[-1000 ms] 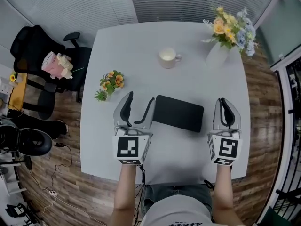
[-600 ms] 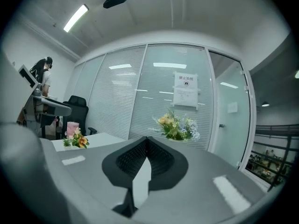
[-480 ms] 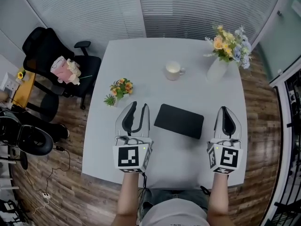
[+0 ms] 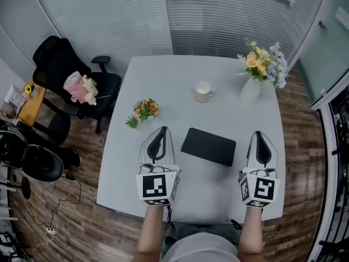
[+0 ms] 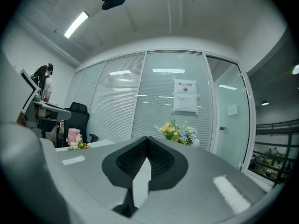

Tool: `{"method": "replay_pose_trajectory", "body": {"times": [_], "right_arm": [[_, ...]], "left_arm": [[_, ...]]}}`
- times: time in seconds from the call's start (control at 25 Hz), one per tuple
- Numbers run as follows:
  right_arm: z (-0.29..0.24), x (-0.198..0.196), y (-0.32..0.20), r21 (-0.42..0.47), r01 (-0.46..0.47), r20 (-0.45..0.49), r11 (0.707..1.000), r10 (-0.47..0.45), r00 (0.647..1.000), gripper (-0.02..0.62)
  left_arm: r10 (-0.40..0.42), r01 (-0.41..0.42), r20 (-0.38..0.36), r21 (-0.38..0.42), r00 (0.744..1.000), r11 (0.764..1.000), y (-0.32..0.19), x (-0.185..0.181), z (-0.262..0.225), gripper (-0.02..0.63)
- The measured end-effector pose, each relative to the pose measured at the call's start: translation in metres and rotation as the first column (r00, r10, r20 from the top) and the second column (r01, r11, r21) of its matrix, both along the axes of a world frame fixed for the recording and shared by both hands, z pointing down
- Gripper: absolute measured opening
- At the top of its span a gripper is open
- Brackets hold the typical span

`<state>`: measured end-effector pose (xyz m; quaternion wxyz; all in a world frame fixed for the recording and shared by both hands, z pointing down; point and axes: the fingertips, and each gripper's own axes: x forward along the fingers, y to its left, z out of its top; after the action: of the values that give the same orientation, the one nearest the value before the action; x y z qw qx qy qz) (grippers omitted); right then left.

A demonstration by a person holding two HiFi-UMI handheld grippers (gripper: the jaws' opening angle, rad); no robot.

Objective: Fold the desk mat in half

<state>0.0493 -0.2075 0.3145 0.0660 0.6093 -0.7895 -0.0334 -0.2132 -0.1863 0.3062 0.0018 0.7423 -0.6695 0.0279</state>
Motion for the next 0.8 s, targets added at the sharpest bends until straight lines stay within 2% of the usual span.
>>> {"method": "replay_pose_trajectory", "body": {"times": [0.8], "right_arm": [[-0.010, 0.006, 0.002, 0.016, -0.020, -0.011, 1.000, 0.020, 1.000, 0.023]], "left_arm": [[0.008, -0.009, 0.006, 0.020, 1.000, 1.000, 0.001, 0.003, -0.013, 0.000]]}}
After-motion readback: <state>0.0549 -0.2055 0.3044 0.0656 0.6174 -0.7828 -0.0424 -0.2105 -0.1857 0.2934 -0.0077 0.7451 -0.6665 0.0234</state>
